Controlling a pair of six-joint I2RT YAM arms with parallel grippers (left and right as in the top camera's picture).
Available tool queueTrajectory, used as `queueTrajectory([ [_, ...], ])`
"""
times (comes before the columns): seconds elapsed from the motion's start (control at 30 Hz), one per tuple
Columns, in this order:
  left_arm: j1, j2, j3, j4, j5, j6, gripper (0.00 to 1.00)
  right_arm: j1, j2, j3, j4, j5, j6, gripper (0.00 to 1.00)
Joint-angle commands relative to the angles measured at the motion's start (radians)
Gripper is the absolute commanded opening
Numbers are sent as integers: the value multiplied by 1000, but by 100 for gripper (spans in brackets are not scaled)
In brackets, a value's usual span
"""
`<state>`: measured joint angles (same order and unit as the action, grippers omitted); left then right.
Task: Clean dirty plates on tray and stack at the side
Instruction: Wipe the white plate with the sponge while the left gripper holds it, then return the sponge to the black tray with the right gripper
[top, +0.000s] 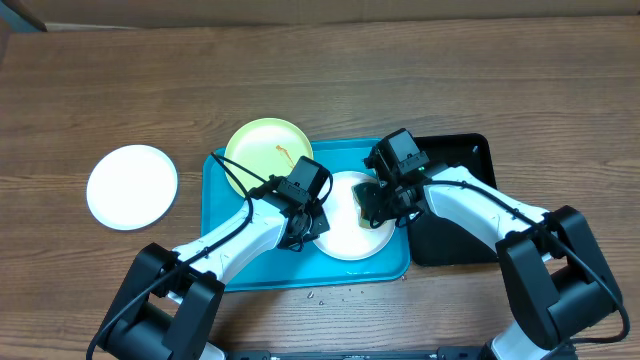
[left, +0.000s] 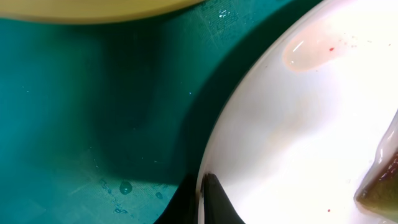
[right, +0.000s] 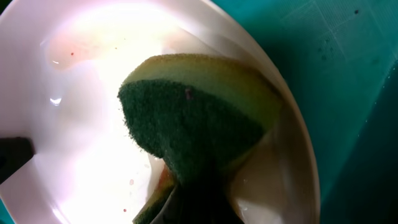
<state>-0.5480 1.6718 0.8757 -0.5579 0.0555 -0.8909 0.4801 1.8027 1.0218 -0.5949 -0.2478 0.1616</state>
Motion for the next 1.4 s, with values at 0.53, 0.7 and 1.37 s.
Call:
queueTrajectory([
  [0.53, -2, 30, -27, -17, -29, 19, 4, 127, 10, -70, 37, -211, 177, 4],
  [0.7, -2, 30, -27, -18, -30, 21, 4, 78, 4, 15, 22, -218, 180, 4],
  [1.37, -2, 30, -27, -13, -30, 31, 4, -254, -129, 172, -424, 319, 40, 4],
])
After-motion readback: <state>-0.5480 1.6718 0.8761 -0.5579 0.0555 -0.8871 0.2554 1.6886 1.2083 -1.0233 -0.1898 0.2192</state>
